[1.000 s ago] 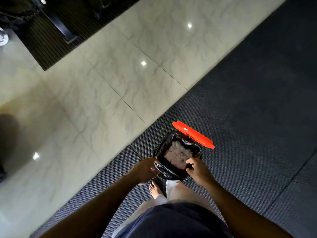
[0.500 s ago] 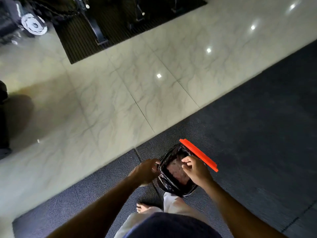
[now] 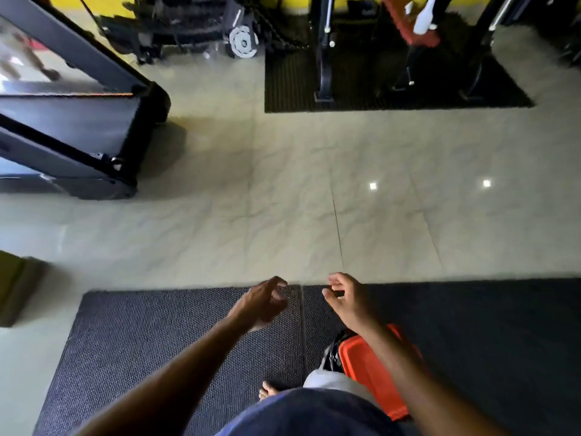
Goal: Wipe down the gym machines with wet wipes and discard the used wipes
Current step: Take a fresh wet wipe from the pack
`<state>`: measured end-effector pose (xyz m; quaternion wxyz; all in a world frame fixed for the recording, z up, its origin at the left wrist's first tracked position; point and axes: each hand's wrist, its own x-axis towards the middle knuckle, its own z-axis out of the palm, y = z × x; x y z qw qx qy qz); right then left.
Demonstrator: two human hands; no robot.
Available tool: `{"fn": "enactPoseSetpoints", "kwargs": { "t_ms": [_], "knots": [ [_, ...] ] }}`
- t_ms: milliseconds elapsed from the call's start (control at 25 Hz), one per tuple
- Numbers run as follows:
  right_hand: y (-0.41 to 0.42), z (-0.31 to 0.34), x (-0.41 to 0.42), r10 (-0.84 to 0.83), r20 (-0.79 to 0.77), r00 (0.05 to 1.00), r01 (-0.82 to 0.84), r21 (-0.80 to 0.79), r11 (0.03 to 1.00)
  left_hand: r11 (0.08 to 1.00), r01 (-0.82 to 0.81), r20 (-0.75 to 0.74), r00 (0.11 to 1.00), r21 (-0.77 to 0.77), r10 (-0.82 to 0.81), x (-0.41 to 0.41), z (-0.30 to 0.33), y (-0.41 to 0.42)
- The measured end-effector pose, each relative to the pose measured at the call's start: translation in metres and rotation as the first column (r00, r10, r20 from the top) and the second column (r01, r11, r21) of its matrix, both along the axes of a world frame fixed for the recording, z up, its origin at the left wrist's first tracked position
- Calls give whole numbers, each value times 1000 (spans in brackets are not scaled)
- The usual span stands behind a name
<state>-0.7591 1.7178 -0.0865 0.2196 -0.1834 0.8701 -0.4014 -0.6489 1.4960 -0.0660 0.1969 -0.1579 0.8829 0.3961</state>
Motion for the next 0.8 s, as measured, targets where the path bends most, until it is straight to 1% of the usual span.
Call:
{"fn": "enactPoseSetpoints", "kwargs": {
  "t_ms": [80,160,240,320,480,600,680,800],
  "knots": [
    [-56,18,-9,106,-64,992,-106,-8,994,986,-165,-30,986,4,165,14,11,-43],
    [-114,37,-15,238,-93,967,-240,-12,971,949,-314,-62,948,-7,313,30,24,-88],
    [-172,52,-24,336,-97,937,-341,-46,939,900,-436,-119,895,-25,430,42,38,-132],
    [-238,64,-33,425,-122,897,-435,-82,896,825,-563,-187,815,-33,549,54,55,-175],
    [-364,86,-26,607,-166,777,-626,-112,771,653,-753,-269,648,-82,713,94,81,-246],
    [-445,99,2,727,-204,656,-752,-103,651,483,-871,-310,485,-87,818,135,94,-284],
    [-489,108,21,770,-221,598,-800,-100,592,376,-925,-324,373,-54,869,161,101,-303],
    [-561,120,70,840,-240,486,-873,-94,478,239,-971,-350,232,-24,907,212,110,-339]
  ]
}}
